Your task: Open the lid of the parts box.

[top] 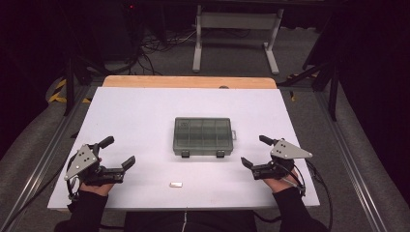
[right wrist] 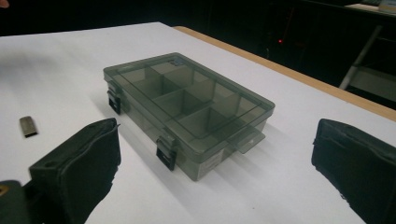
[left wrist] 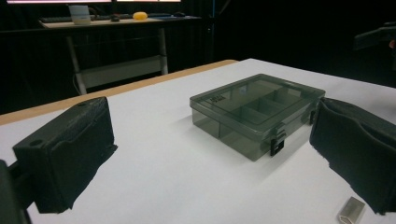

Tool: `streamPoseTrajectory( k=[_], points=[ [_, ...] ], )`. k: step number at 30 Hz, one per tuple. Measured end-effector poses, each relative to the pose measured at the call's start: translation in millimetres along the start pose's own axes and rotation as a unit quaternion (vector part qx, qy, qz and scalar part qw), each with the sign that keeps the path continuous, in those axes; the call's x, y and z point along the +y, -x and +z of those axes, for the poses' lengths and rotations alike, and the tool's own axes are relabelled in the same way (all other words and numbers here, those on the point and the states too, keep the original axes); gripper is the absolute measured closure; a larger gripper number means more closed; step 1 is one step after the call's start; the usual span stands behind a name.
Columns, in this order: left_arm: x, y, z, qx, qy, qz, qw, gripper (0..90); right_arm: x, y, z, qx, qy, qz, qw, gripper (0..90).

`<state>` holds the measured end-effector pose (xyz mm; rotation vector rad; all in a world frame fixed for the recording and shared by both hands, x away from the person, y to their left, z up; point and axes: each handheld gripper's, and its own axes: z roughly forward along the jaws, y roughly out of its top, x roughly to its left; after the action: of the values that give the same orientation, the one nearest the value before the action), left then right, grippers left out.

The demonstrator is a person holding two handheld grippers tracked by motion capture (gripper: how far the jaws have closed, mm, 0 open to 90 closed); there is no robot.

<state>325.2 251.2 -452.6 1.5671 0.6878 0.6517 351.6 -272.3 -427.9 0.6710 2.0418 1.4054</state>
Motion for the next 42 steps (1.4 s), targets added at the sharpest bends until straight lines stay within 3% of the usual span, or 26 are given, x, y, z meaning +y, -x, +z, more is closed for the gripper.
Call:
streamPoseTrajectory(
  k=[7, 15, 20, 25, 27, 30, 33, 38, 42],
  points=[
    [1.1, 0.4, 1.1, 0.003, -0.016, 0.011, 0.9998, 0.2, 0.1, -1.8, -0.2, 0.005, 0.001, -0.007, 1.0, 2.2],
    [1.2, -2.7, 3.9, 0.0, -0.032, 0.009, 0.9995, 0.1, 0.8, -3.3, 3.7, 0.015, -0.004, -0.009, 0.9998, 1.2],
    [2.2, -3.4, 9.7, -0.002, -0.043, 0.004, 0.9991, 0.4, 3.8, -2.4, 3.4, 0.027, -0.012, -0.011, 0.9995, 7.3],
    [8.5, -4.5, 19.2, -0.023, -0.061, 0.003, 0.9979, 2.3, 11.7, 1.6, 5.5, 0.035, -0.021, -0.005, 0.9992, 11.7],
    [11.5, -4.2, 24.9, -0.024, -0.073, -0.003, 0.9971, 2.6, 15.0, 4.1, 9.1, 0.052, -0.031, 0.0, 0.9982, 11.9],
    [15.3, -2.4, 30.7, -0.032, -0.069, -0.005, 0.9971, 4.2, 20.3, 7.3, 16.9, 0.07, -0.054, 0.013, 0.996, 7.6],
    [18.5, -3.6, 39.1, -0.052, -0.076, -0.012, 0.9957, 4.1, 22.4, 8.6, 20.0, 0.069, -0.063, 0.014, 0.9955, 7.6],
    [23.8, -7.1, 52.6, -0.068, -0.091, -0.02, 0.9933, 4.0, 28.4, 10.9, 23.2, 0.067, -0.066, 0.008, 0.9955, 10.8],
    [28.4, -7.0, 64.4, -0.073, -0.104, -0.01, 0.9919, 4.2, 32.6, 13.7, 28.4, 0.071, -0.074, 0.002, 0.9947, 13.3]
  ],
)
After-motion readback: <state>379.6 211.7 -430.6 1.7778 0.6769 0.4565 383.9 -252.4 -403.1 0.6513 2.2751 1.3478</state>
